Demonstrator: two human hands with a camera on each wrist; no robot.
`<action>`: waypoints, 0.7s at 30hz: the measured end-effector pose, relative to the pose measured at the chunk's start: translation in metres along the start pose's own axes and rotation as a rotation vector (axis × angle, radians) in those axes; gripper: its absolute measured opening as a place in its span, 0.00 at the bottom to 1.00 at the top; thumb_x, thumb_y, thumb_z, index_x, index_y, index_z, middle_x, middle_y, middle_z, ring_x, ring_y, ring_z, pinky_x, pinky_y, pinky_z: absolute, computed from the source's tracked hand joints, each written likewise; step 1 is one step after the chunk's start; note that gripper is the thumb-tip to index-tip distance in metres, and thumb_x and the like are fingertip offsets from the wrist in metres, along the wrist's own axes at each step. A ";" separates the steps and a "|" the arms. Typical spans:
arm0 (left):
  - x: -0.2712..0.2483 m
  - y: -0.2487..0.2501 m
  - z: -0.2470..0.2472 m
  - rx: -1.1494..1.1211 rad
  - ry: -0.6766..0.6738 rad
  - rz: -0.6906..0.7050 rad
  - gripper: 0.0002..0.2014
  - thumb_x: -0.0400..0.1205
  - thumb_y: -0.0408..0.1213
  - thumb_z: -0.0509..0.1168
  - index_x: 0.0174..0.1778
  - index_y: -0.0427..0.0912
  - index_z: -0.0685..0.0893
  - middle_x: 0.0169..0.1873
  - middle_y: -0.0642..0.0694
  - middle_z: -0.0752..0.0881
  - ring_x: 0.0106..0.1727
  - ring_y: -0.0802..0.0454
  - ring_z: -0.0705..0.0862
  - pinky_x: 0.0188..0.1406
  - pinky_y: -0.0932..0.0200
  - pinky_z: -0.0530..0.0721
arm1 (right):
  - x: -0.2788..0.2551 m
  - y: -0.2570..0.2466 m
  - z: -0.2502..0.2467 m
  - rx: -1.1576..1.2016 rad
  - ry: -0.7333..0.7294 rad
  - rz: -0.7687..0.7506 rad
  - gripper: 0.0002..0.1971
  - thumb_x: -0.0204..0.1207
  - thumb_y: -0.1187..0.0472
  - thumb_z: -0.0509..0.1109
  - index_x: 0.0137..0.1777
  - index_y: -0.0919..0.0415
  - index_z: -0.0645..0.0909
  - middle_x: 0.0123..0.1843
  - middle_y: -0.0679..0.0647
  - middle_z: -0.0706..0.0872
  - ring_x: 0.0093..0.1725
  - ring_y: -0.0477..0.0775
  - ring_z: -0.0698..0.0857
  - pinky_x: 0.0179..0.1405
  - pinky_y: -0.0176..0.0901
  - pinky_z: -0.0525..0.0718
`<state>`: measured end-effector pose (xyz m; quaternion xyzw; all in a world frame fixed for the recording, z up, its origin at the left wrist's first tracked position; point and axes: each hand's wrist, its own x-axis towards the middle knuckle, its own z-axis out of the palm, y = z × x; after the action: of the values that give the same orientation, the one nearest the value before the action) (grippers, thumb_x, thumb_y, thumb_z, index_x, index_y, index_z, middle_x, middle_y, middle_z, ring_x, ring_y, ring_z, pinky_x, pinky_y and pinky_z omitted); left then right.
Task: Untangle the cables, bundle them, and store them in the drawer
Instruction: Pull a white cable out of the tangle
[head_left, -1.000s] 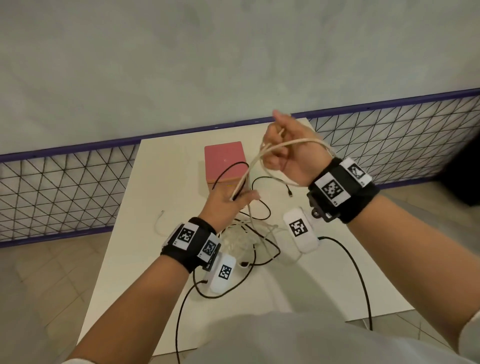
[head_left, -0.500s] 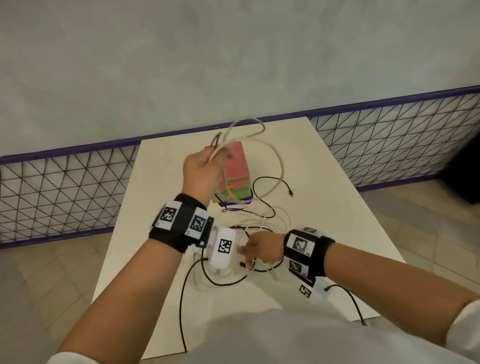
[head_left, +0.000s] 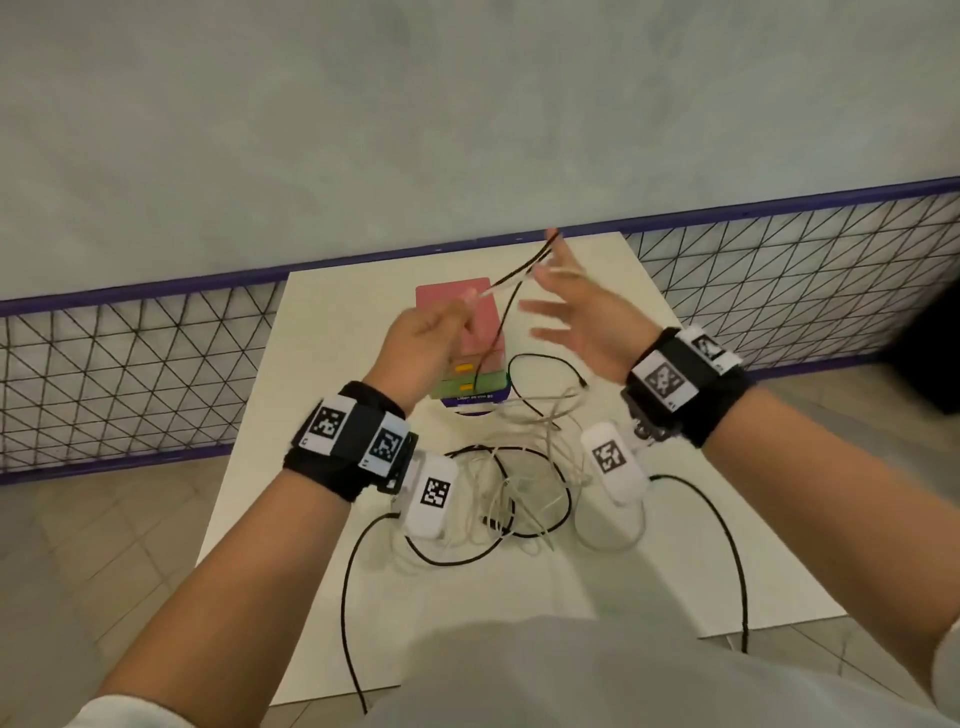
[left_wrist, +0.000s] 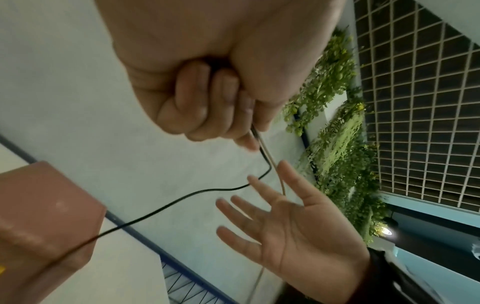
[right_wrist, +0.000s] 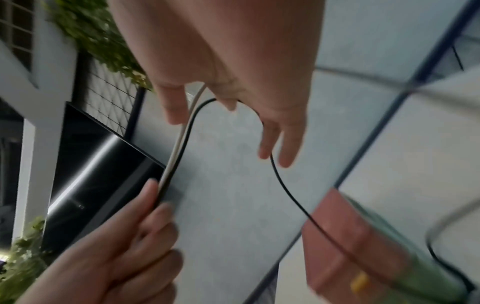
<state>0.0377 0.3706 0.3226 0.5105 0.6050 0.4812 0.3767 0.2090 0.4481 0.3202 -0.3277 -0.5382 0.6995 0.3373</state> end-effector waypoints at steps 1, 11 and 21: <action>0.003 -0.001 -0.004 0.001 0.014 0.015 0.21 0.86 0.49 0.58 0.28 0.45 0.76 0.15 0.55 0.68 0.16 0.60 0.65 0.18 0.66 0.63 | 0.003 -0.006 -0.006 -0.033 0.060 -0.013 0.23 0.80 0.47 0.65 0.74 0.41 0.66 0.76 0.44 0.67 0.68 0.54 0.78 0.68 0.54 0.77; 0.012 -0.022 -0.006 -0.154 0.003 -0.176 0.13 0.84 0.35 0.48 0.34 0.44 0.71 0.21 0.52 0.68 0.23 0.54 0.63 0.19 0.63 0.61 | 0.011 0.120 -0.028 -1.226 -0.187 0.228 0.21 0.78 0.70 0.60 0.69 0.55 0.78 0.75 0.54 0.76 0.67 0.53 0.78 0.72 0.48 0.73; -0.010 -0.056 -0.005 -0.083 -0.101 -0.237 0.10 0.88 0.35 0.53 0.48 0.41 0.79 0.37 0.45 0.83 0.28 0.53 0.84 0.25 0.61 0.83 | 0.018 0.160 -0.046 -1.669 -0.108 0.264 0.17 0.82 0.62 0.56 0.69 0.62 0.74 0.65 0.62 0.80 0.65 0.62 0.76 0.58 0.49 0.76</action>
<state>0.0208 0.3588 0.2691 0.4429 0.6209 0.4317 0.4816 0.2175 0.4559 0.1529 -0.4954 -0.8509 0.1213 -0.1258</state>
